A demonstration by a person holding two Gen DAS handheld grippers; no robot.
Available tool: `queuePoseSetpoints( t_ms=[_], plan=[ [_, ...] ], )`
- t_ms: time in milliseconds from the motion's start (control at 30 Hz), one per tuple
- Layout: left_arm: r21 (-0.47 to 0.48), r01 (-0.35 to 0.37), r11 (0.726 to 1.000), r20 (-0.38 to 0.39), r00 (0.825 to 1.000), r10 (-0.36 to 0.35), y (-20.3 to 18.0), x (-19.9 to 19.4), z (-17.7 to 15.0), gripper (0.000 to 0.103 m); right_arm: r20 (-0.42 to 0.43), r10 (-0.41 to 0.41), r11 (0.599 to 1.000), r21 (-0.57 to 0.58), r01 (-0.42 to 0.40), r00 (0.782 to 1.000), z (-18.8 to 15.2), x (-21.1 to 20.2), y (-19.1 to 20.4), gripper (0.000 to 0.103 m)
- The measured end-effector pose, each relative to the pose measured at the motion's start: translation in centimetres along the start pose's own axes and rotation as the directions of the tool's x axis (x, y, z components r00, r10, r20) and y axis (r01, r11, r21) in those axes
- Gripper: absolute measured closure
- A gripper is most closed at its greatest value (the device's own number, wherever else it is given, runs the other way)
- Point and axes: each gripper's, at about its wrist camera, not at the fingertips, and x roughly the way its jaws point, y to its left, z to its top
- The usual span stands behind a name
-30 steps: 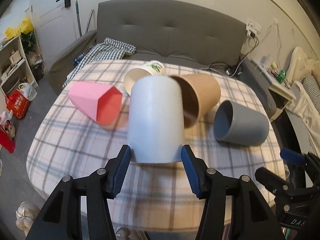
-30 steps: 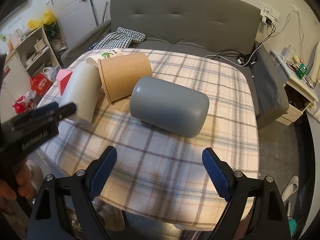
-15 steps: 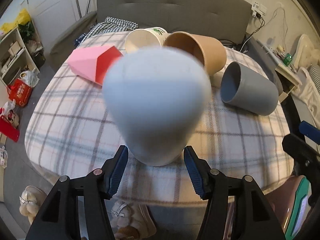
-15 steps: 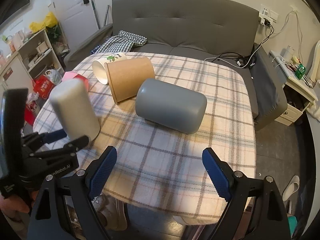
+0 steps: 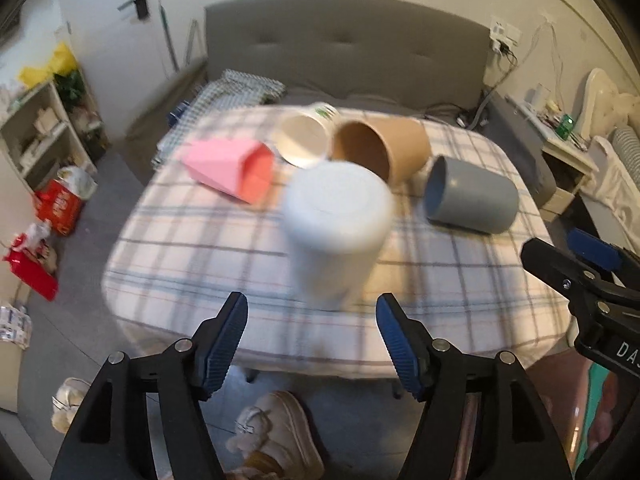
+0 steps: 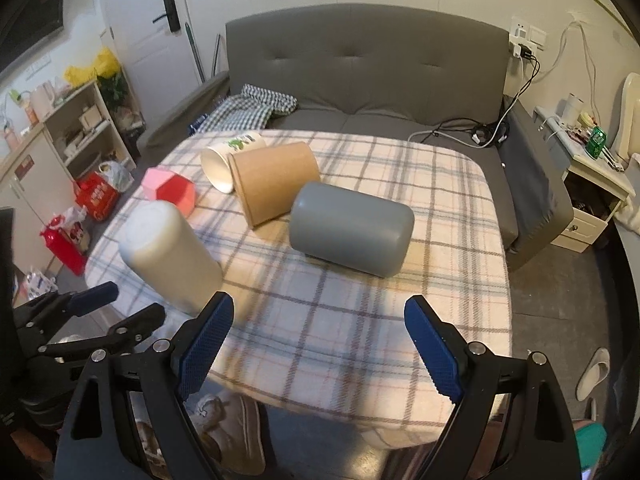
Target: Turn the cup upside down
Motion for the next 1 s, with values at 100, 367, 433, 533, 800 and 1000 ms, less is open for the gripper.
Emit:
queuePoseSetpoints(
  t_ms=[100, 367, 433, 533, 800, 1000],
  plan=[
    [-0.004, -0.051, 0.999, 0.057, 0.997, 0.052, 1.5, -1.2, 0.0, 0.029, 0.038, 0.012, 1.0, -0.004, -0.012, 0.999, -0.4, -0.5, 0.9, 0.015],
    [-0.063, -0.094, 0.994, 0.104, 0.99, 0.1, 5.0, -1.7, -0.9, 0.025, 0.103, 0.01, 1.0, -0.023, -0.008, 0.995, -1.6, -0.9, 3.2, 0.015],
    [-0.086, -0.077, 0.993, 0.092, 0.992, 0.085, 5.7, -1.5, -1.0, 0.024, 0.107, 0.007, 1.0, -0.017, -0.005, 0.994, -2.0, -0.8, 3.8, 0.015],
    [-0.114, -0.065, 0.991, 0.095, 0.993, 0.076, 6.2, -1.6, -1.1, 0.02, 0.117, -0.006, 1.0, -0.012, 0.007, 0.993, -2.6, -0.6, 4.3, 0.014],
    [-0.145, -0.071, 0.987, 0.095, 0.992, 0.085, 6.3, -2.3, -1.3, 0.015, 0.13, -0.036, 0.999, 0.008, 0.035, 0.991, -3.3, -1.2, 4.3, 0.006],
    [-0.077, -0.109, 0.991, 0.115, 0.986, 0.118, 5.8, -3.0, -1.8, 0.014, 0.151, -0.032, 0.999, 0.014, 0.03, 0.988, -3.3, -2.2, 4.5, 0.001]
  ],
)
